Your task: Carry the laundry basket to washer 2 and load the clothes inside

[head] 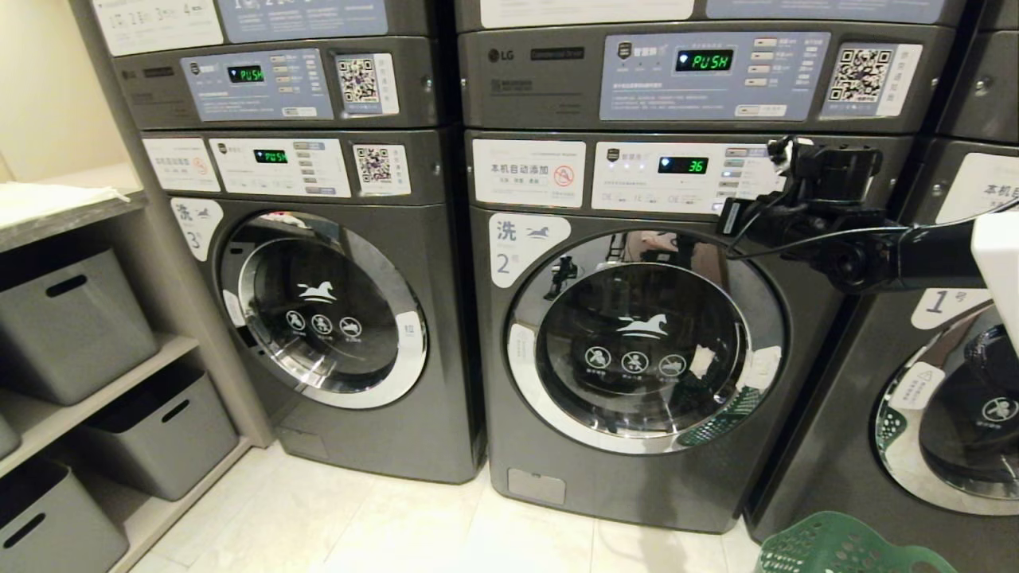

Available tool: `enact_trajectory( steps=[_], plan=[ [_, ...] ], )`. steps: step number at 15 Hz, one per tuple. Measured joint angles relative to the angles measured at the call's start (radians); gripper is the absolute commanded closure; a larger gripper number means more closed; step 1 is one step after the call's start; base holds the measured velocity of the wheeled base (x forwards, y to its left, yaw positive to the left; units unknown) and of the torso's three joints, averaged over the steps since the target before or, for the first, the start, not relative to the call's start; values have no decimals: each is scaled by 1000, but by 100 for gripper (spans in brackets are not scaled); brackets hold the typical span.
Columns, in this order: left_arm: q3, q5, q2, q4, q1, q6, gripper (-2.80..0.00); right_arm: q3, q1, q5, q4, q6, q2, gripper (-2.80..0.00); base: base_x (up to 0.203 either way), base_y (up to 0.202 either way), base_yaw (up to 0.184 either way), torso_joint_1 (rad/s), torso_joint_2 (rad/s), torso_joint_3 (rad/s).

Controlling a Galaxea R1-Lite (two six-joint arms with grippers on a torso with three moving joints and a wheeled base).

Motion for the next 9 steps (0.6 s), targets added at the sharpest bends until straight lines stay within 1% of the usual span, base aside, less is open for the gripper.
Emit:
enact_trajectory(
  steps=[4, 9],
  plan=[
    [0, 0, 0, 0, 0, 0, 0, -8, -12, -29, 6, 0, -2, 0, 0, 0, 0, 0, 0, 0],
    [0, 0, 0, 0, 0, 0, 0, -3, -16, -33, 2, -2, -9, 0, 0, 0, 0, 0, 0, 0]
  ],
)
